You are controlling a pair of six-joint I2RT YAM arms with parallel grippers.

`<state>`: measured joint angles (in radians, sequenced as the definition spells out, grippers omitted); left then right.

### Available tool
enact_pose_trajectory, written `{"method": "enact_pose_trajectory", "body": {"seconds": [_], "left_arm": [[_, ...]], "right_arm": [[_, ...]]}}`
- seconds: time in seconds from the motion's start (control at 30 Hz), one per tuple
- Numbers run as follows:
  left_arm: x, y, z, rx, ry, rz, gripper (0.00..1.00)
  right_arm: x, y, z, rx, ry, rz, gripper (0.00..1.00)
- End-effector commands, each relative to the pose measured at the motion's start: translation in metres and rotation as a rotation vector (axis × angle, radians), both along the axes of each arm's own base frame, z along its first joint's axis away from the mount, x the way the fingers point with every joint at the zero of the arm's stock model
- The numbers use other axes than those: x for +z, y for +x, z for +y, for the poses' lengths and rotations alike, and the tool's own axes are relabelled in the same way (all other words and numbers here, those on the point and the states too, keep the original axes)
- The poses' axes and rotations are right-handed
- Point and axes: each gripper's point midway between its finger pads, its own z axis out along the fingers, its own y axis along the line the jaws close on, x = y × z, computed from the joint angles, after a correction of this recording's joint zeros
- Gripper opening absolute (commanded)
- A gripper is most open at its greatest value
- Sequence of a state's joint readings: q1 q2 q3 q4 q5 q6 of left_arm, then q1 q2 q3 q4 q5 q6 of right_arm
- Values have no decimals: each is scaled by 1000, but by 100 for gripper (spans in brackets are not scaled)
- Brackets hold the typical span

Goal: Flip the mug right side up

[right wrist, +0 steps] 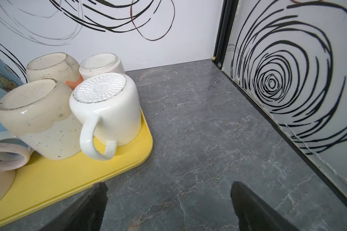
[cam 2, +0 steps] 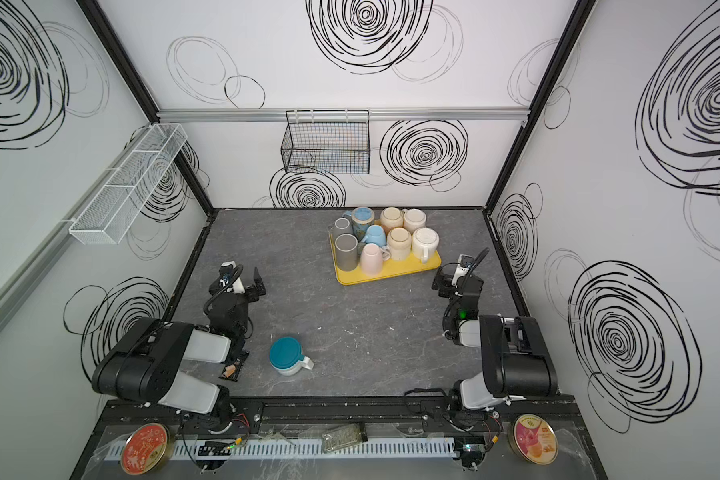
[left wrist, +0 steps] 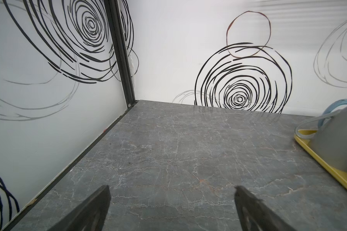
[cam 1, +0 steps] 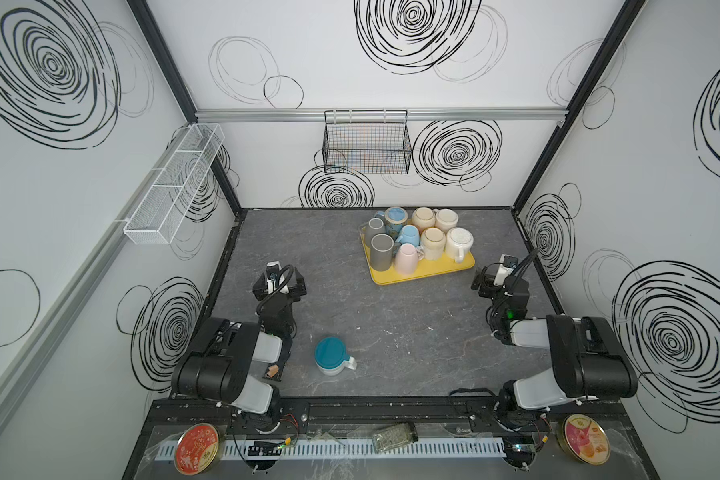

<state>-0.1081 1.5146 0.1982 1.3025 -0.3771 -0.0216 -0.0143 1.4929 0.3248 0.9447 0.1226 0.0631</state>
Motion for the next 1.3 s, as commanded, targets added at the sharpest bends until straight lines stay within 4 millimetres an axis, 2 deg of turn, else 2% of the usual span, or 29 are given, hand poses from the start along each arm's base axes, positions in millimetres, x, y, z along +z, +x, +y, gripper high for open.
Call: {"method": "enact_pose_trajectory", "body": {"seconds": [0.0,1.13,1.27], "left_arm": [[14,0,1,-4,3,-50,99],[14,0,2,-23,-13,-55,99],[13,2,3,-19,-13,-49,99]], "right_arm": [[4,-2,4,13,6,-10,100],[4,-3,4,15,7,-13,100],[10,-1,14,94,8,13,100]]}}
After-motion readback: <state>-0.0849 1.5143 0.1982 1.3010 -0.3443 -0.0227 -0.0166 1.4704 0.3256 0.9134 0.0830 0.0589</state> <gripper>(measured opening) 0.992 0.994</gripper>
